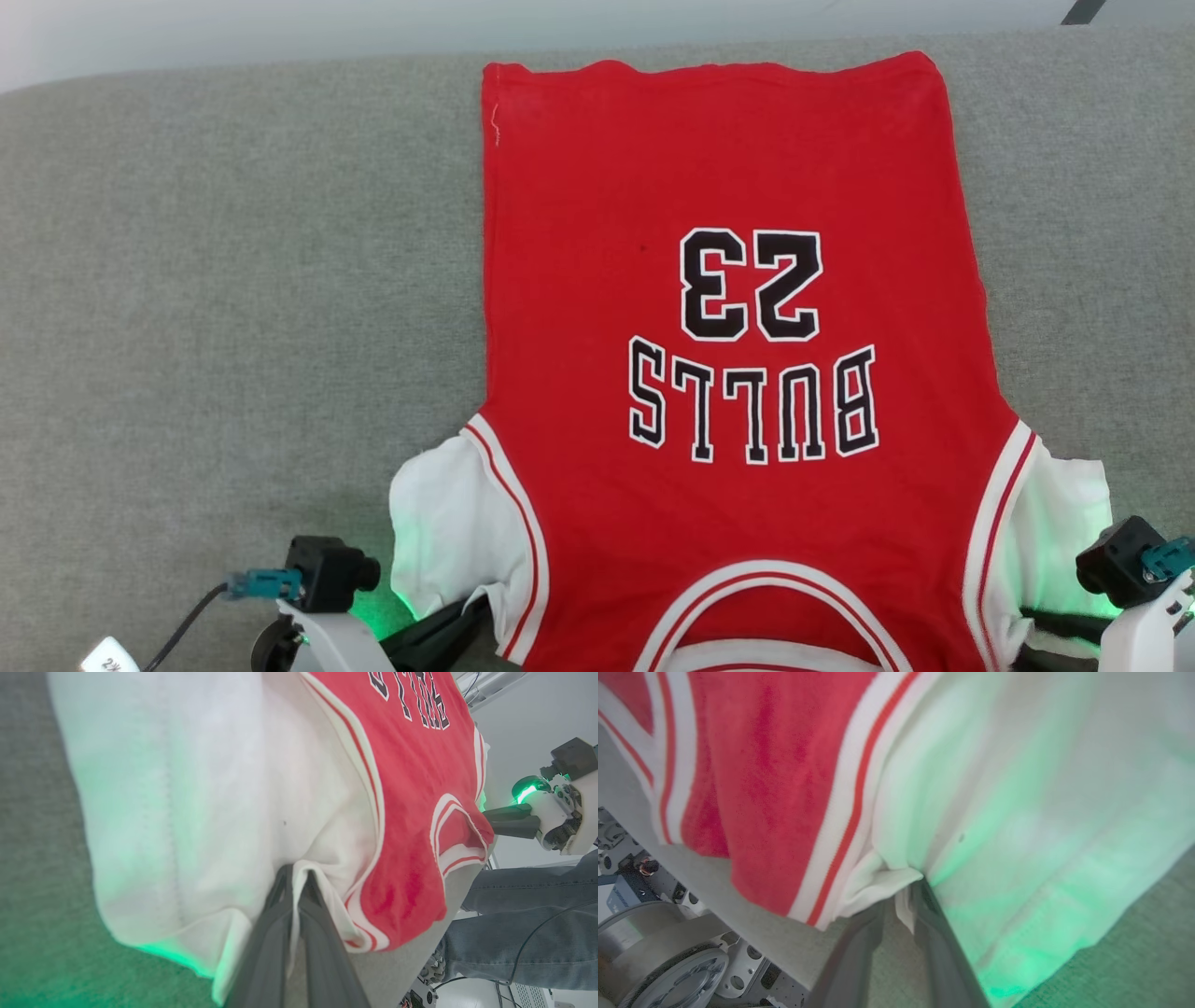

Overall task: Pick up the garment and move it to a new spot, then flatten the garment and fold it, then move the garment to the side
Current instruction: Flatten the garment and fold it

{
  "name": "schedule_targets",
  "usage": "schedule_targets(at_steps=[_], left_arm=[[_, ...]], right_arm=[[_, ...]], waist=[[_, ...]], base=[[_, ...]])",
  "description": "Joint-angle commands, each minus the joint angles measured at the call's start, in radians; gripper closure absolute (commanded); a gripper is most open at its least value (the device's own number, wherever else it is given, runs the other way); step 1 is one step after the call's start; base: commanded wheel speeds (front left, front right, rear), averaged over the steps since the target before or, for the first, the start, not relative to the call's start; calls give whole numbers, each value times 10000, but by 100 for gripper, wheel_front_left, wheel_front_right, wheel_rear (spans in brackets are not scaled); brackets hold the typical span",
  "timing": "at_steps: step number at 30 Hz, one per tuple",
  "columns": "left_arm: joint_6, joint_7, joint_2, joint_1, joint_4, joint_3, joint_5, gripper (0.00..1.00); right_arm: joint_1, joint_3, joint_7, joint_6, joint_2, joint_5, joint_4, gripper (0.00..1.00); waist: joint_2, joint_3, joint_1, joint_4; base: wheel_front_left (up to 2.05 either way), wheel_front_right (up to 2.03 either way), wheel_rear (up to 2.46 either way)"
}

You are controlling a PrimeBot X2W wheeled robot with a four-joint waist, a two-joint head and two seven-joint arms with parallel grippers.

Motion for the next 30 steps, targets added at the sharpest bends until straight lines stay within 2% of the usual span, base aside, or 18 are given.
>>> schedule_targets(at_steps=[1,4,7,11,13,15,17,22,23,25,30], left_arm=[[104,92,-217,168,339,-30,-8,100],[124,23,-212,241,136,120,-23,100],[263,-47,-145,260,-114,306,89,100],[427,-96,-47,241,-645,517,281,100],[510,-99,1,147,-904,520,416,100],[548,-41,1,10,-1089,516,543,100],[549,26,-37,-149,-1213,529,645,100],[462,209,-278,-526,-1277,511,849,100],[462,209,-278,-526,-1277,511,849,100],[431,275,-404,-691,-1292,500,926,100],[328,386,-647,-978,-1329,433,1183,100]], right_arm=[[-95,-397,111,-262,-14,26,123,0],[250,-962,278,-195,-493,810,-1226,0],[350,-1854,650,-149,-1441,1259,-2394,0],[-45,-3224,1316,-149,-2213,2048,-3311,0],[-523,-3894,1580,-149,-2308,2443,-3442,0],[-1265,-4539,1704,-149,-2071,2475,-2950,0],[-2238,-4863,1910,-149,-1571,1884,-2117,0],[-5186,-4481,3224,-149,470,367,506,0],[-5186,-4481,3224,-149,470,367,506,0],[-6285,-4253,3779,-149,1228,-145,1660,0],[-8546,-4014,5289,-147,2413,-1036,4404,0]], waist=[[-1,-30,0,-78],[-1,-29,0,-155],[-1,-12,0,-174],[-1,145,0,-50],[-1,290,0,71],[-1,463,0,237],[-1,676,0,425],[-1,1239,0,958],[-1,1239,0,958],[-1,1522,0,1242],[-1,2184,0,1914]], base=[[0,0,0],[0,0,0],[0,0,0],[0,0,0],[0,0,0],[0,0,0],[0,0,0],[0,0,0],[0,0,0],[0,0,0],[0,0,0]])
